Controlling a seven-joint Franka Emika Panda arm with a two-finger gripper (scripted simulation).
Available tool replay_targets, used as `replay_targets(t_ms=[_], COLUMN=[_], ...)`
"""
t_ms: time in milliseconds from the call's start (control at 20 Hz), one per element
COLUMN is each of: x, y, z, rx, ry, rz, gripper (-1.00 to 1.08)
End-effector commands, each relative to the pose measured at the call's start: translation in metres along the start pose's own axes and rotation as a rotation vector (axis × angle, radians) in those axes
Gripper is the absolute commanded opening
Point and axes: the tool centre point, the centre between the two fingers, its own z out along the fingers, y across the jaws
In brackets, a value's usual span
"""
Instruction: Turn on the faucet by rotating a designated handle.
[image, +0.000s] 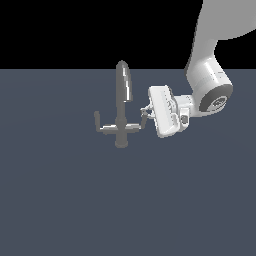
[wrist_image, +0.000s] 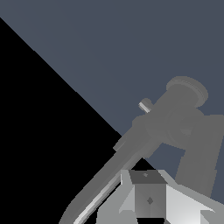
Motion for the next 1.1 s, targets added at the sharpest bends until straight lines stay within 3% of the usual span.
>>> replay_targets(t_ms=[0,850,950,1050], x=[-0.009,-0.028,-0.026,-0.021], y=[-0.002,0.047,0.032,0.047], z=[-0.001,-0.001,-0.001,0.000], rx=[-0.002,-0.002,-0.004,-0.004], ry=[-0.007,-0.007,0.003,0.000], rz=[-0.005,-0.005,-0.028,-0.023], gripper=[-1.00,-1.00,-1.00,-1.00])
